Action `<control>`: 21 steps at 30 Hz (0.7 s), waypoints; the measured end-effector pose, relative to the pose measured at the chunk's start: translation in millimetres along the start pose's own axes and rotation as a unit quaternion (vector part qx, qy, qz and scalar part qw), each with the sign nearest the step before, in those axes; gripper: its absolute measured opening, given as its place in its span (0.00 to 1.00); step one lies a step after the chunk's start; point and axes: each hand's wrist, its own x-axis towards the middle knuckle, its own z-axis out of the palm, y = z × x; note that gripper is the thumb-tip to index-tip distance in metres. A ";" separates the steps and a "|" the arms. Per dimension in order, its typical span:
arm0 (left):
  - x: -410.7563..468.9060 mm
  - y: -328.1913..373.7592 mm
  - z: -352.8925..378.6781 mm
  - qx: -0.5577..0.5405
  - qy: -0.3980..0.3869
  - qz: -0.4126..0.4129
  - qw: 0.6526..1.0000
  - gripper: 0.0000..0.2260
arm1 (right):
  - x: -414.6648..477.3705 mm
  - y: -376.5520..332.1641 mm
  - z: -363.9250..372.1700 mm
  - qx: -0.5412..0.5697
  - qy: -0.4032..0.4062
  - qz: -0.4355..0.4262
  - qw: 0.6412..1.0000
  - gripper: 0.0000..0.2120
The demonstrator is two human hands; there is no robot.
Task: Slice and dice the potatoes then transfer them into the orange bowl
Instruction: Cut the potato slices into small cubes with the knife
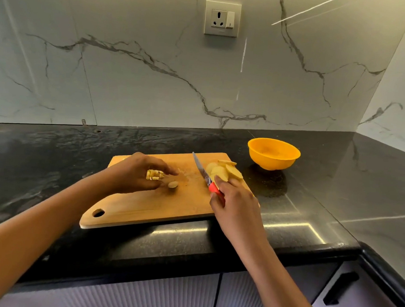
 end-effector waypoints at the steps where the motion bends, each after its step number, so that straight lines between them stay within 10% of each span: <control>1: -4.2 -2.9 0.7 0.012 0.022 0.012 1.000 0.15 | -4.1 -2.6 0.0 -0.005 -0.009 -0.007 1.000 0.20; 21: -12.8 10.4 29.5 0.228 0.122 0.189 0.947 0.15 | -9.0 -40.9 -6.6 -0.055 -0.068 -0.077 0.993 0.16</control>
